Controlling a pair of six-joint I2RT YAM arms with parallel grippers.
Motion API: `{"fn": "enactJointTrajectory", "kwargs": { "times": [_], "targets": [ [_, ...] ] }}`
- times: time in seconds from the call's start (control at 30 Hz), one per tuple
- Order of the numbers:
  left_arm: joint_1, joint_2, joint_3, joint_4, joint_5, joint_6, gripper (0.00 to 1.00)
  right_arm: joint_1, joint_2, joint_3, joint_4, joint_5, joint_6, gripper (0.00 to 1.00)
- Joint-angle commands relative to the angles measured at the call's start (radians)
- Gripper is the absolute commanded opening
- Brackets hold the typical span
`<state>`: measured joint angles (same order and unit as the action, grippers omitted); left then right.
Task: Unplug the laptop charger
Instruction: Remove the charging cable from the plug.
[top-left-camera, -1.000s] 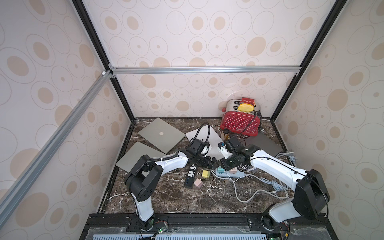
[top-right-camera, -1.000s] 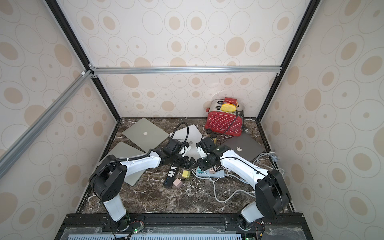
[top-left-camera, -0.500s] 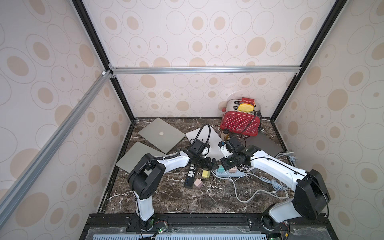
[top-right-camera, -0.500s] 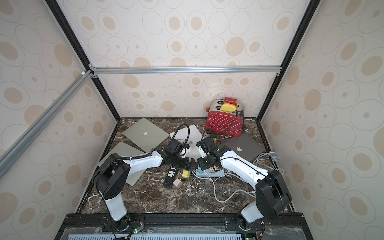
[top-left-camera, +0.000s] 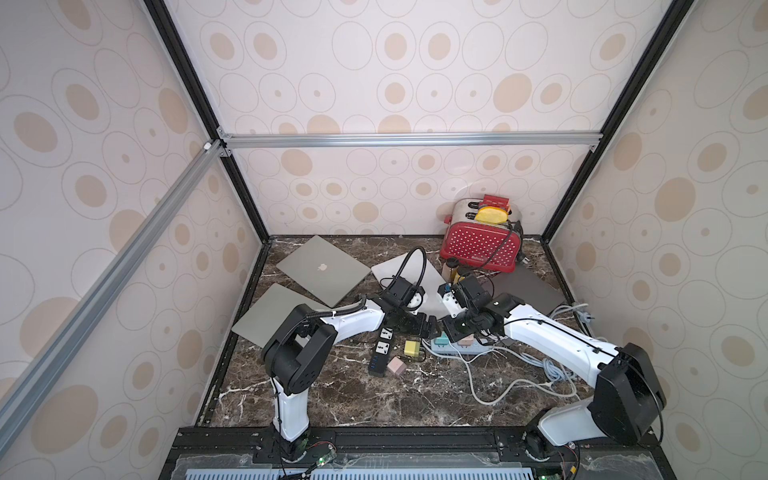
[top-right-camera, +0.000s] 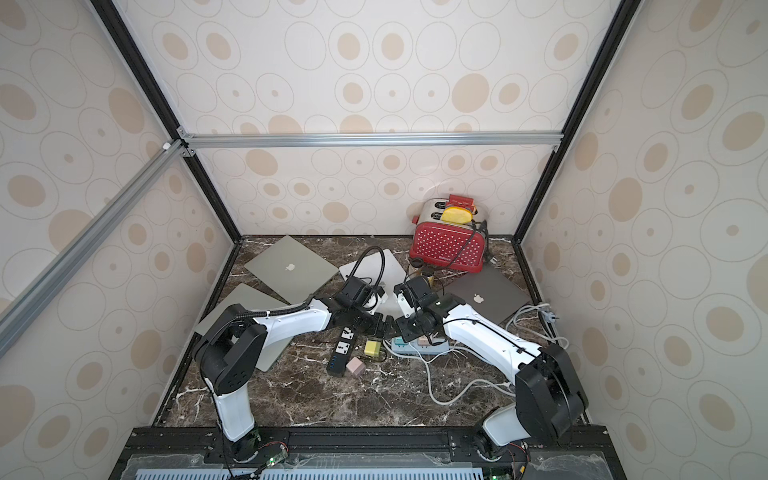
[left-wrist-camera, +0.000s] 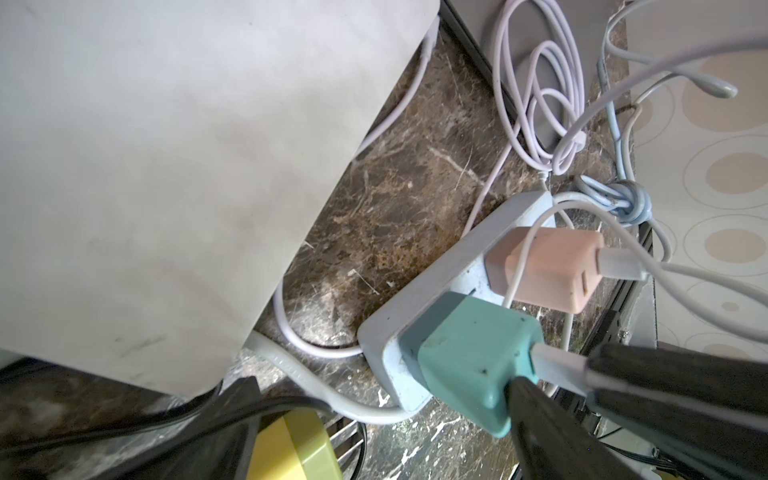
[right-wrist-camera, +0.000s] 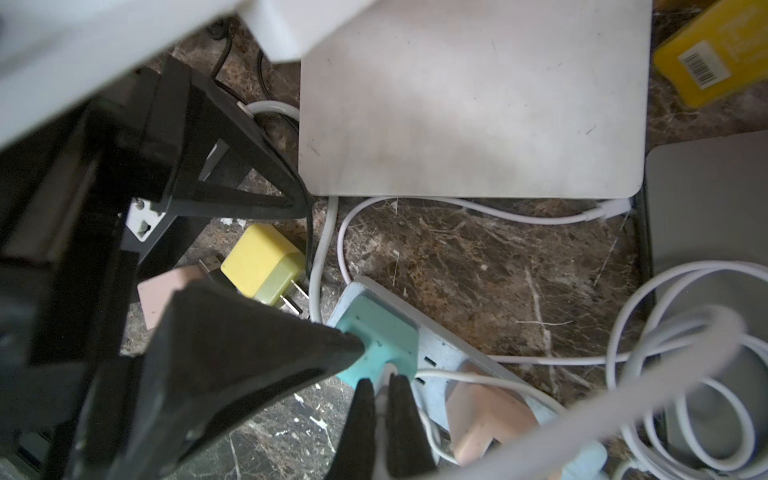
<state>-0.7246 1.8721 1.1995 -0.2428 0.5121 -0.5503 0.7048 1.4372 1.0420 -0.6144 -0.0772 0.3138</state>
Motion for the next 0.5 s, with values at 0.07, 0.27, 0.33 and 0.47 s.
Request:
{"fn": "enactJointTrajectory", "kwargs": {
  "times": [0.07,0.27,0.33,0.47],
  "targets": [
    [-0.025,0.066,-0.022,-0.085,-0.049,0.025,0.92,0.015,-0.088,-0.017,-0.003,-0.042,0.014,0.0],
    [-0.034,0.097,-0.029,-0.08,-0.05,0.016,0.92,0.015,-0.142,-0.043,0.079,-0.073,0.037,0.0],
    [-0.039,0.101,-0.03,-0.075,-0.055,0.009,0.92,0.016,-0.147,-0.059,0.099,-0.075,0.039,0.0],
    [-0.041,0.101,-0.043,-0.063,-0.06,-0.001,0.92,0.037,-0.152,-0.04,0.088,-0.011,0.032,0.0]
  ]
}}
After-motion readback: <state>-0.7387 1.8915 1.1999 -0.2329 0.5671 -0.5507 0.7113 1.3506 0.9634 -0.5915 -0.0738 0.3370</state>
